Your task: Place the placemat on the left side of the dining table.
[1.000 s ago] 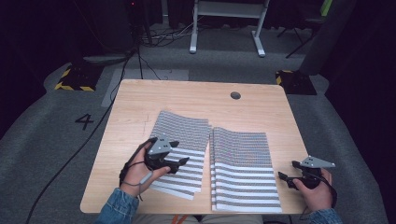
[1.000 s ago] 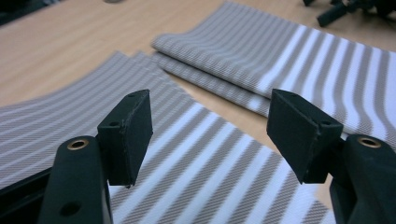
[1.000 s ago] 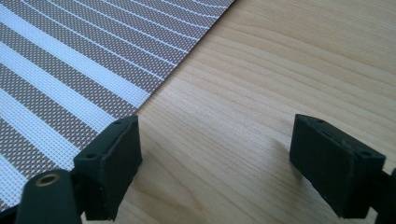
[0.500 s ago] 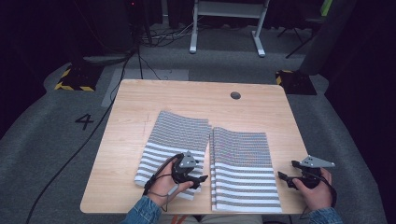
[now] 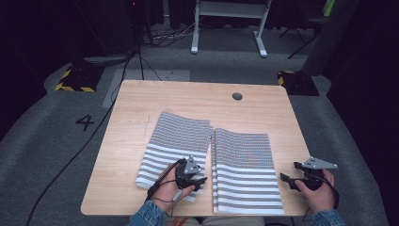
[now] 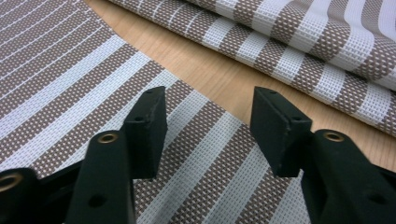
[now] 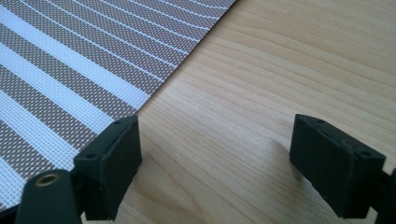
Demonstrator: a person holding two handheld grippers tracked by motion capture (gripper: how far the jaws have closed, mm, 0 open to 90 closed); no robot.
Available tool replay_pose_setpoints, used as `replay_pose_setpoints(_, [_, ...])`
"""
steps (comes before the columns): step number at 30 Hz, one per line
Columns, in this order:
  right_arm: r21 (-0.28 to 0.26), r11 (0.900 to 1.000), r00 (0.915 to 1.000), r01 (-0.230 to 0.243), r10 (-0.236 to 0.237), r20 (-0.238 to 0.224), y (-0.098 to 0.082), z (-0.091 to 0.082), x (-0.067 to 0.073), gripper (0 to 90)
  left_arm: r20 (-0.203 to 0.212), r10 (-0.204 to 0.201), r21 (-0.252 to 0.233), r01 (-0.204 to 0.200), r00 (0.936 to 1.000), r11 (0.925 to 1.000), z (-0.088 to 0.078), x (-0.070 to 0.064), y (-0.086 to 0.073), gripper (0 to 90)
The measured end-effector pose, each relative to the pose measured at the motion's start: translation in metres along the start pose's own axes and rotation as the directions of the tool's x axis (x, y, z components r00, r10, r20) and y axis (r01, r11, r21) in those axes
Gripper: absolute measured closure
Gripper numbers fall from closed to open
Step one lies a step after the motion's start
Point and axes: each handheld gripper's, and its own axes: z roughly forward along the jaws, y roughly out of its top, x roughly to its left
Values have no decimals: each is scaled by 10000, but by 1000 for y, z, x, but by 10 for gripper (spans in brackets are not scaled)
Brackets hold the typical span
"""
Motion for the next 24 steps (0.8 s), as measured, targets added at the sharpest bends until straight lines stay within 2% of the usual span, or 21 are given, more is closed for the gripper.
replay_pose_setpoints(1, [13, 10000, 10000, 43, -43, 0, 0, 0, 0, 165, 42, -129, -51, 130, 9999, 9999, 0, 2, 0, 508])
replay_pose_setpoints(3, [13, 10000, 10000, 46, -46, -1, 0, 0, 0, 165, 88, -384, -68, 385, 9992, 9992, -2, 6, -1, 609])
replay_pose_setpoints(4, [13, 10000, 10000, 46, -46, -1, 0, 0, 0, 165, 56, -467, -114, 468, 9989, 9988, -2, 8, -1, 609])
replay_pose_setpoints(6, [9, 10000, 10000, 42, -42, -2, 0, 0, 0, 165, 30, -692, -96, 692, 9976, 9976, -4, 13, -2, 725])
replay_pose_setpoints(9, [8, 10000, 10000, 39, -39, -4, 0, 0, 0, 165, 137, -1240, -103, 1241, 9922, 9922, -6, 17, -4, 847])
replay_pose_setpoints(12, [11, 10000, 10000, 37, -37, -7, 0, 0, 0, 165, 49, -1068, -109, 1068, 9943, 9942, -6, 14, -3, 823])
replay_pose_setpoints(13, [13, 10000, 10000, 36, -36, -5, 0, 0, 0, 165, 206, -997, -112, 1000, 9948, 9949, -6, 12, -3, 732])
replay_pose_setpoints(14, [12, 10000, 10000, 42, -42, -3, 0, 0, 0, 165, 514, -1018, -88, 1024, 9935, 9947, -6, 9, -3, 538])
replay_pose_setpoints(16, [13, 10000, 10000, 36, -36, -3, 0, 0, 0, 164, 502, -796, -162, 805, 9956, 9966, -4, 2, -4, 395])
replay_pose_setpoints(17, [13, 10000, 10000, 36, -36, -3, 0, 0, 0, 164, 391, -643, -127, 648, 9972, 9978, -4, -3, -4, 395])
replay_pose_setpoints(18, [12, 10000, 10000, 42, -42, -4, 0, 0, 0, 165, 132, -303, 14, 303, 9995, 9995, -3, -8, -4, 360])
replay_pose_setpoints(20, [13, 10000, 10000, 42, -42, -2, 0, 0, 0, 165, -124, -12, 154, 14, 9999, 9999, -1, -13, -3, 328])
replay_pose_setpoints(21, [11, 10000, 10000, 40, -40, -2, 0, 0, 0, 164, -420, 366, 213, -357, 9985, 9991, -1, -14, -3, 358])
replay_pose_setpoints(24, [14, 10000, 10000, 38, -38, 1, 0, 0, 0, 164, -528, 246, 113, -240, 9983, 9996, -3, -11, -4, 496])
